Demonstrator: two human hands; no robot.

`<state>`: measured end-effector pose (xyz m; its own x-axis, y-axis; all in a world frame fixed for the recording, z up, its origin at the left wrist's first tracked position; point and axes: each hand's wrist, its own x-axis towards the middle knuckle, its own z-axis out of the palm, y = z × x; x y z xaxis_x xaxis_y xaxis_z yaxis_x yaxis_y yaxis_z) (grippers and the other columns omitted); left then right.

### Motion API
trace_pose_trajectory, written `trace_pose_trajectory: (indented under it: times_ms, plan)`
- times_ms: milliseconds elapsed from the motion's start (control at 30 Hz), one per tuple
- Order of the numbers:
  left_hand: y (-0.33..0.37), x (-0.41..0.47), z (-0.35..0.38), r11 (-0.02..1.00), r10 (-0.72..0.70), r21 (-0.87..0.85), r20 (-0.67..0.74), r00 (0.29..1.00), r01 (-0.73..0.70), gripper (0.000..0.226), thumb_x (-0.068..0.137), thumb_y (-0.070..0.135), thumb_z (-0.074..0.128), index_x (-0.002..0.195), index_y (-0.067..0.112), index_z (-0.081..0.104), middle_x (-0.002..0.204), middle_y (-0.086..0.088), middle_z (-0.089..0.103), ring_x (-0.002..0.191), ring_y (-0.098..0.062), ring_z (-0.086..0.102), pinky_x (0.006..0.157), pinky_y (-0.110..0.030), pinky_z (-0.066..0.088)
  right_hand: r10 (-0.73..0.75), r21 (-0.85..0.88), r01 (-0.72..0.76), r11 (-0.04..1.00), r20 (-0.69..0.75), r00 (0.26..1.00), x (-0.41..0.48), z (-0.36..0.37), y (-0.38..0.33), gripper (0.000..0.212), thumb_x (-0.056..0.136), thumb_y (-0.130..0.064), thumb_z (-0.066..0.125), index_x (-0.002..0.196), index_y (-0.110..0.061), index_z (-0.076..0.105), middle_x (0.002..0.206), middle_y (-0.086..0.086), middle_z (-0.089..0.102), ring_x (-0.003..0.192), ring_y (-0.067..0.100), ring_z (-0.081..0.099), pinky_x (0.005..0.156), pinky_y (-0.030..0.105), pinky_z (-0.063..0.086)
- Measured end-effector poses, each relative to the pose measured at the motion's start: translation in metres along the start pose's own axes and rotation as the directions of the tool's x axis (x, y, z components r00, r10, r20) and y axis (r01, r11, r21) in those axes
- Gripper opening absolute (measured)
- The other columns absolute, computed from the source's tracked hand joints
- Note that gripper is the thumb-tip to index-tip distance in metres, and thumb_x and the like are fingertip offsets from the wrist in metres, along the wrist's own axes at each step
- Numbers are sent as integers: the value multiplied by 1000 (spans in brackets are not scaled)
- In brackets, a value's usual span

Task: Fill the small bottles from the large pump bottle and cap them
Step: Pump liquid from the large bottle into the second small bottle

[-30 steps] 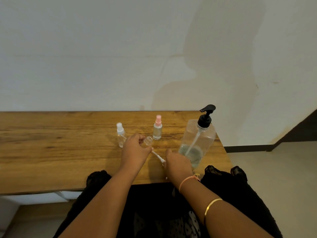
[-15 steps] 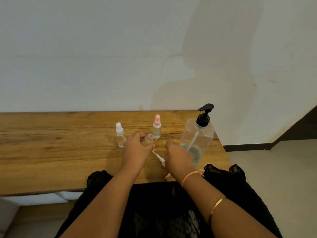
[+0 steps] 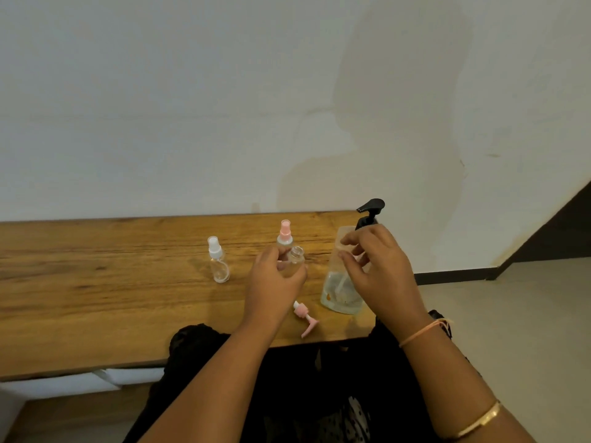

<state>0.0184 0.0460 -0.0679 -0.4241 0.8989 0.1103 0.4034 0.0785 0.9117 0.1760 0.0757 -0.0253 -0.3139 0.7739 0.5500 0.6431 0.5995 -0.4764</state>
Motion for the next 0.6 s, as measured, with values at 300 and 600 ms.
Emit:
trace_pose_trajectory:
  times_ms: [300, 600]
  plan:
    - [8, -3, 14, 999, 12, -40, -22, 1000, -13, 34, 81, 22, 71, 113, 22, 58, 114, 5, 57, 104, -7, 56, 83, -25, 49, 348, 94, -338, 936, -116, 930, -3, -6, 19, 44, 78, -28, 76, 111, -17, 49, 105, -9, 43, 77, 5, 48, 66, 18, 43]
    - [9, -2, 13, 999, 28, -45, -10, 1000, -28, 31, 80, 21, 72, 107, 27, 57, 114, 6, 56, 105, -5, 55, 85, -26, 50, 386, 216, -356, 909, -119, 915, 11, 7, 20, 34, 83, -34, 71, 114, -25, 58, 97, -16, 55, 84, 8, 46, 66, 11, 34]
